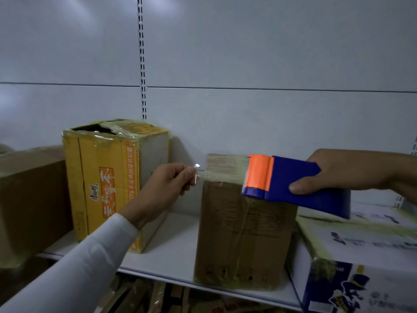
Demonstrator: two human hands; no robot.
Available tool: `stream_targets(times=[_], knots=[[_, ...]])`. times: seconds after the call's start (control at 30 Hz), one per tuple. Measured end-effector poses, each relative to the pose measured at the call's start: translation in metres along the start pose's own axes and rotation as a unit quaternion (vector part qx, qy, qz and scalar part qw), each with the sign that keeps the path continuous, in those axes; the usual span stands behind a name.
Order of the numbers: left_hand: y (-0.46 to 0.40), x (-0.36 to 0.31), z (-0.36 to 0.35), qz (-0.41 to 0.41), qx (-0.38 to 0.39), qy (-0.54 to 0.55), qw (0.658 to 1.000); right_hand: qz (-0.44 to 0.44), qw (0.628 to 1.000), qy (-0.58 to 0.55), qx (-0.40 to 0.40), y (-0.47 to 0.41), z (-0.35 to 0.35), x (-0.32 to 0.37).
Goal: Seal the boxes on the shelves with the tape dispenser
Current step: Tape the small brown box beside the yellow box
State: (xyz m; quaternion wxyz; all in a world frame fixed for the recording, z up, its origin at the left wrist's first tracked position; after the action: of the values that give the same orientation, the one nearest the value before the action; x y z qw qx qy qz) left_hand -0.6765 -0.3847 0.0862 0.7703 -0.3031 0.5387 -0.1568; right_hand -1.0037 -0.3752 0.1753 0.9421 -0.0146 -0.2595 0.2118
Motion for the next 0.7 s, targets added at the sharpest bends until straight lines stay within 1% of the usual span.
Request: stream_targets(times=[0.17, 0.33, 0.5, 0.63, 0.7], knots=[[0.003, 0.012, -0.005, 0.035, 0.016, -0.023, 0.999, -0.039, 0.998, 0.034, 0.022, -0.006, -0.004, 0.012], [-0.003, 0.017, -0.019, 0.076, 0.004, -0.011, 0.997, -0.054, 0.998, 0.04, 0.007, -0.008, -0.011, 0.012], [-0.013, 0.028, -0.02, 0.153, -0.041, 0.071, 0.985, -0.05, 0.998, 0.027, -0.012, -0.014, -0.018, 0.018], [-0.013, 0.051, -0.012, 0.208, -0.094, 0.085, 0.97, -0.056, 0.997, 0.042, -0.015, -0.015, -0.018, 0.021], [-0.011, 0.067, -0.005, 0.225, -0.128, 0.071, 0.963, -0.059, 0.997, 0.047, -0.021, -0.014, -0.017, 0.02]])
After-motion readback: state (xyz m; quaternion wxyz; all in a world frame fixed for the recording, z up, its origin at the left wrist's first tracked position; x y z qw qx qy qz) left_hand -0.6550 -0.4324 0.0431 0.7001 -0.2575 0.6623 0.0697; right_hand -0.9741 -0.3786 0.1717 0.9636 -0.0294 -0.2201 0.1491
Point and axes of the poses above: each hand's wrist, its own y-axis away from the middle knuckle, its own z-axis out of the back of the hand, x = y × z, the point moved 1 cm from there along -y, towards the middle knuckle, and after that the axes turned 11 degrees about -x, right-handed, at the moved point
